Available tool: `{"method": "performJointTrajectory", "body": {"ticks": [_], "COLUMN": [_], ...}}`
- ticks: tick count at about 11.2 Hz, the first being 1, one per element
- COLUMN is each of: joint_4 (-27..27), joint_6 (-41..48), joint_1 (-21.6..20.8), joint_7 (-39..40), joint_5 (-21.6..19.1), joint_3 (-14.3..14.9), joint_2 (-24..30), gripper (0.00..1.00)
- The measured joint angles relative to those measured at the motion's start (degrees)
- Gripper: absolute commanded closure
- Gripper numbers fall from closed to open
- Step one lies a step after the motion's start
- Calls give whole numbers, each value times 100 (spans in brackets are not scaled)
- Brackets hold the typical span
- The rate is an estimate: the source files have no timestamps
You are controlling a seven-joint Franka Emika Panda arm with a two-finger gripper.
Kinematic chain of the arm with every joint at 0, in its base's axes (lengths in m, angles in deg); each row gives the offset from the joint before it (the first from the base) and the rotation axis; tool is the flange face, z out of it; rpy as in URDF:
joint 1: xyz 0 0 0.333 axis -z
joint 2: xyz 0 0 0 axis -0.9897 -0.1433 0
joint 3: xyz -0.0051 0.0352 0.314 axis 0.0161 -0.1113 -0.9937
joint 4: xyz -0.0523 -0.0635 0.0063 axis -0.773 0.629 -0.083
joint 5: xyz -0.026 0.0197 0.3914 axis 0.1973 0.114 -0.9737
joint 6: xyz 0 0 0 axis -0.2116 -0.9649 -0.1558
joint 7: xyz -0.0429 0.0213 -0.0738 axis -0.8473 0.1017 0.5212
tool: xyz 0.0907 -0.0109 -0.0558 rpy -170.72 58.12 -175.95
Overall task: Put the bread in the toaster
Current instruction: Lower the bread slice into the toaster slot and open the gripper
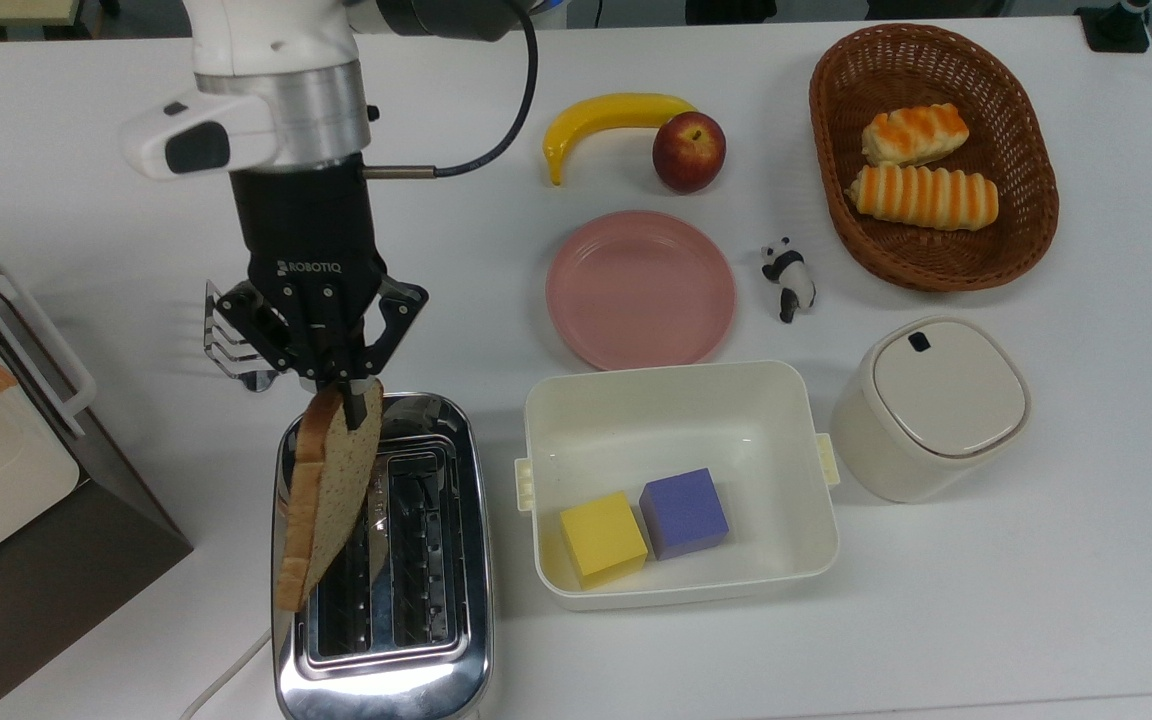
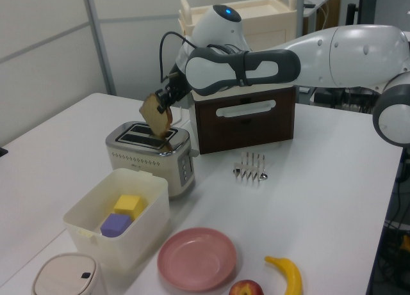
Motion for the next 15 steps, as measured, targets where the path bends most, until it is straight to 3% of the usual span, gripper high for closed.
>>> {"method": "performJointTrajectory", "body": {"ticks": [3,8,15], "joint_4": [51,72,62], "joint_6": [677,927,1014], "joint_1": [22,32,65], "joint_7": [299,411,411], "joint_5": [0,-1,-7], "joint_3": [0,3,47], "joint_2": [40,94,107], "gripper": [100,62,57]}}
